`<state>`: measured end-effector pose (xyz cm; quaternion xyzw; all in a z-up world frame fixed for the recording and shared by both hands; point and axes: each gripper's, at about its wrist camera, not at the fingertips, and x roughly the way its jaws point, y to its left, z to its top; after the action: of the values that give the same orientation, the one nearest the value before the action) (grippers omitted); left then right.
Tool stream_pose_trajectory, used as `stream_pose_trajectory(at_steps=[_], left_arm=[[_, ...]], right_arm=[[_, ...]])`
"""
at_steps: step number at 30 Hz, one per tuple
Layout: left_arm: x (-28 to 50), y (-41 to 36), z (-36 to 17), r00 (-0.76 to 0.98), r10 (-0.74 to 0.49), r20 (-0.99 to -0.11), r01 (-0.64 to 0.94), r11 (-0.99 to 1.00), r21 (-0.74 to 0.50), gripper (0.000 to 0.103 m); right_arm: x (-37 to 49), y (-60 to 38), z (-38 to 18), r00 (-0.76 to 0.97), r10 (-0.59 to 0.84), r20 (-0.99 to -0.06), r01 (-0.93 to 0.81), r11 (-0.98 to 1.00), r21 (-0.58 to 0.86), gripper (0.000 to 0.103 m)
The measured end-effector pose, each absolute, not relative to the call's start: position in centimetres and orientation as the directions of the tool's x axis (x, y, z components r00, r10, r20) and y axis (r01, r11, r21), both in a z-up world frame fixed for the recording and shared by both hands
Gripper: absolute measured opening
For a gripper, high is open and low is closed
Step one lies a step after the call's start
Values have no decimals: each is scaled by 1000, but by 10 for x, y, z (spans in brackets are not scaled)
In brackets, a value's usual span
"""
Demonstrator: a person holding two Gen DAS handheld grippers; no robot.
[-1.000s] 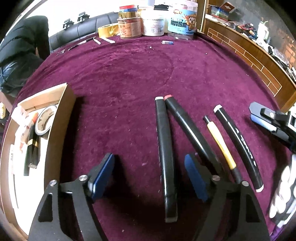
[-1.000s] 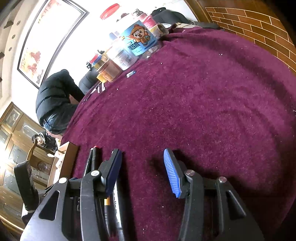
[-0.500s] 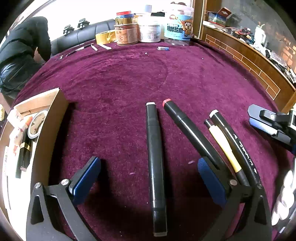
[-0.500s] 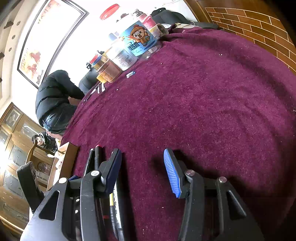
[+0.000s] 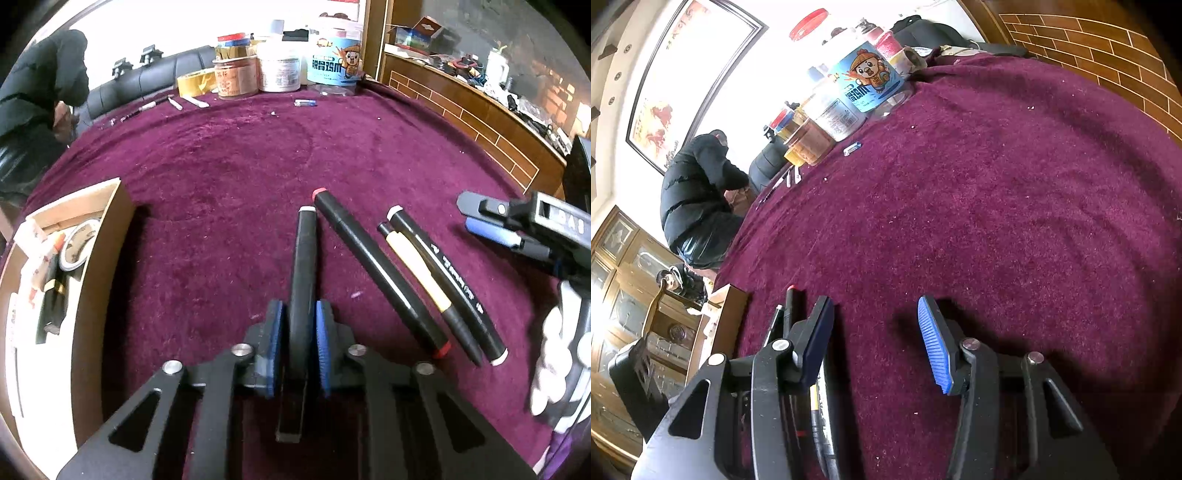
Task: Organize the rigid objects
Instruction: 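Lift the black markers with both tools and carry them toward the box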
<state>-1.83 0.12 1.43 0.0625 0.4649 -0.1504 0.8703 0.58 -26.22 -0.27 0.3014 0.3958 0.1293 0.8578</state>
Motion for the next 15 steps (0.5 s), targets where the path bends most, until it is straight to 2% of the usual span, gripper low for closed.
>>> stream_pose_trajectory(at_steps=[2, 4, 5, 6, 7, 8, 11, 15], left_arm=[[-16, -7, 14, 502, -232, -833, 353, 934, -47, 50], [-20, -19, 12, 516, -211, -831, 374, 927, -3, 58], [-23, -24, 11, 538, -195, -820, 375, 927, 25, 57], [-23, -25, 11, 537, -204, -818, 377, 926, 16, 54], [-22, -21, 13, 542, -215, -813, 366, 931, -3, 36], [-23, -18, 14, 546, -212, -810, 358, 934, -3, 12], [-24, 0, 19, 508, -279, -815, 344, 933, -105, 11], [-41, 25, 42, 549, -324, -770, 333, 930, -155, 11]], right_arm=[[6, -262, -3, 653, 460, -602, 16, 786, 618, 46], [6, -262, -3, 653, 460, -601, 16, 785, 619, 46], [6, -263, -3, 653, 461, -601, 16, 785, 620, 46], [6, -263, -3, 654, 461, -600, 16, 784, 620, 46], [6, -263, -3, 654, 462, -599, 16, 783, 621, 46], [6, -264, -3, 654, 463, -598, 17, 781, 624, 46], [6, -265, -4, 655, 471, -591, 19, 772, 636, 46], [6, -265, -4, 657, 468, -592, 20, 774, 633, 46]])
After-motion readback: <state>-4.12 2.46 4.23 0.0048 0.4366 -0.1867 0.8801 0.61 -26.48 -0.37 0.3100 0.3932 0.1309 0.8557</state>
